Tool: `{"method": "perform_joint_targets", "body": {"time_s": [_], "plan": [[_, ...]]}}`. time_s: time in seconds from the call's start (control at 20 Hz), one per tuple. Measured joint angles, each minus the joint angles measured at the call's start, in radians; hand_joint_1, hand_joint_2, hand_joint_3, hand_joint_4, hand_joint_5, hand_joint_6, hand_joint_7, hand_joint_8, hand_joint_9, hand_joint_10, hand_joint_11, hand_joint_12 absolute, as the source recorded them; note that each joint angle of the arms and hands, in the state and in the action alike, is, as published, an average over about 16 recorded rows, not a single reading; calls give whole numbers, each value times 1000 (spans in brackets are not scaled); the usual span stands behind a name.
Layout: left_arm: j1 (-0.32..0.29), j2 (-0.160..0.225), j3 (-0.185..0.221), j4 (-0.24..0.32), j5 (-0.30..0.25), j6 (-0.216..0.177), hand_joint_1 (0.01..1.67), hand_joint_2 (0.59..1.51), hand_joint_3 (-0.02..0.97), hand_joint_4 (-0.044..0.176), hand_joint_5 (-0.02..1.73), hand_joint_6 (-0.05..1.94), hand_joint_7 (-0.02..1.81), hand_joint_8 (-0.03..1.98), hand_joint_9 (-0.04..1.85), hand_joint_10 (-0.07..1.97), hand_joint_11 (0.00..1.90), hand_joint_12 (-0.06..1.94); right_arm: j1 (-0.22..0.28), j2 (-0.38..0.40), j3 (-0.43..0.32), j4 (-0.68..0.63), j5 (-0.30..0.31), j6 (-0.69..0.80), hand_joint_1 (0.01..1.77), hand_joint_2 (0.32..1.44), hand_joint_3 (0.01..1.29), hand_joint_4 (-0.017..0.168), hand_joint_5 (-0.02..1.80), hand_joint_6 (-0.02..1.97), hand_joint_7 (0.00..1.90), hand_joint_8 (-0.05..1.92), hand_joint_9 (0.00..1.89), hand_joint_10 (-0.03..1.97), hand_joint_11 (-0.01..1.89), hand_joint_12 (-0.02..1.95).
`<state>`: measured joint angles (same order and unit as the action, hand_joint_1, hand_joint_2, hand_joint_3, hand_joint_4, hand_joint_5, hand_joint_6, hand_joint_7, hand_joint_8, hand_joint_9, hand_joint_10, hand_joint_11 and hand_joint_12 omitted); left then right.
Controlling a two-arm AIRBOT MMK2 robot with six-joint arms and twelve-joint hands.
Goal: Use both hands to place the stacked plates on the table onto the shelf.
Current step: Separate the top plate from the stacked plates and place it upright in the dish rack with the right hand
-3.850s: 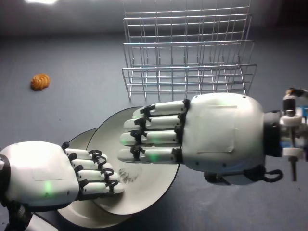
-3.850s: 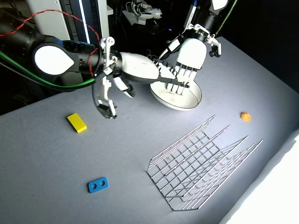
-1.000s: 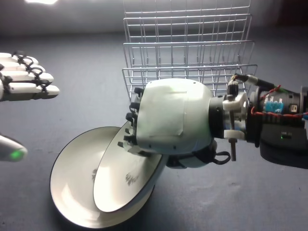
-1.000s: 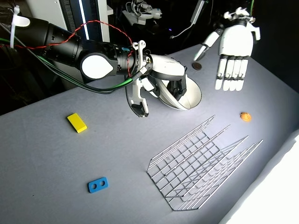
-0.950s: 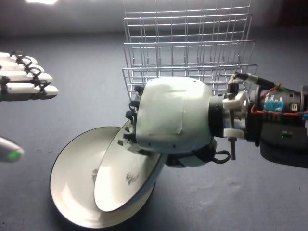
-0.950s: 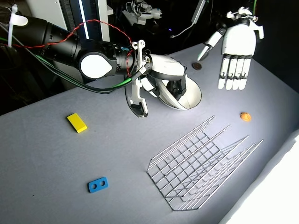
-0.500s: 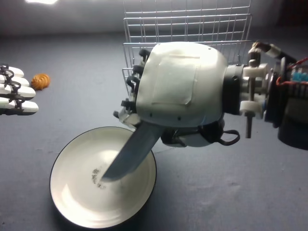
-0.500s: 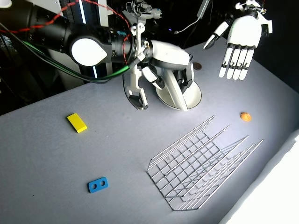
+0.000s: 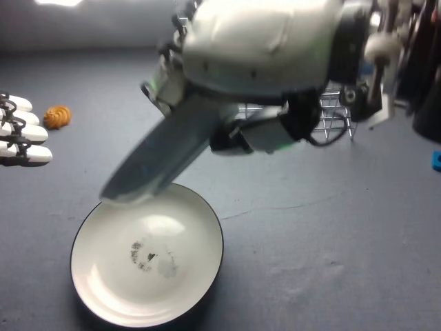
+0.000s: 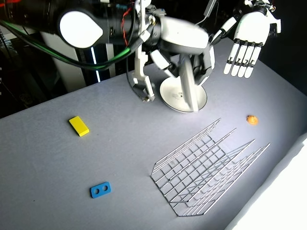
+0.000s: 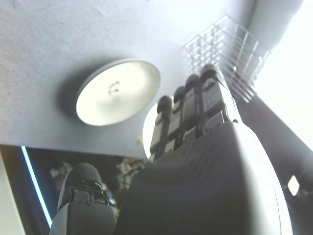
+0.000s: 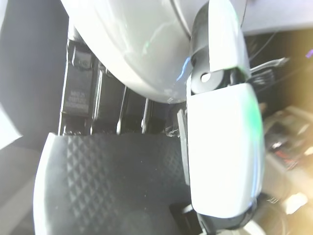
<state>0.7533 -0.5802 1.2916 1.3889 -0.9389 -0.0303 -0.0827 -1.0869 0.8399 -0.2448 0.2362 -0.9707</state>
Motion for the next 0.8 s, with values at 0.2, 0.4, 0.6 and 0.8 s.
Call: {"method": "perform_joint_targets", "body": {"time_s": [0.2, 0.4, 0.6, 0.8], "plan": [[13, -4, 20, 3, -71, 58, 16, 1082, 20, 7, 64, 18, 23, -3, 19, 11, 15, 11, 71, -3, 30, 20, -30, 126, 1205, 955, 12, 3, 939, 983, 1123, 820, 1371, -6, 953, 954], [27, -9, 39, 3, -153, 136, 16, 1081, 20, 7, 58, 18, 23, -3, 17, 11, 16, 10, 122, -12, 63, 42, -57, 236, 1210, 956, 12, 2, 949, 962, 1133, 805, 1374, -4, 953, 957], [39, -13, 53, 4, -233, 222, 15, 1081, 20, 7, 54, 18, 20, -3, 16, 10, 16, 10, 147, -22, 96, 75, -68, 310, 1216, 956, 12, 2, 954, 950, 1139, 797, 1377, 1, 958, 958], [48, -16, 58, 4, -287, 268, 15, 1080, 19, 8, 48, 18, 17, -3, 17, 10, 18, 9, 145, -27, 123, 111, -59, 345, 1221, 957, 12, 2, 952, 954, 1136, 800, 1375, 5, 956, 959]]}}
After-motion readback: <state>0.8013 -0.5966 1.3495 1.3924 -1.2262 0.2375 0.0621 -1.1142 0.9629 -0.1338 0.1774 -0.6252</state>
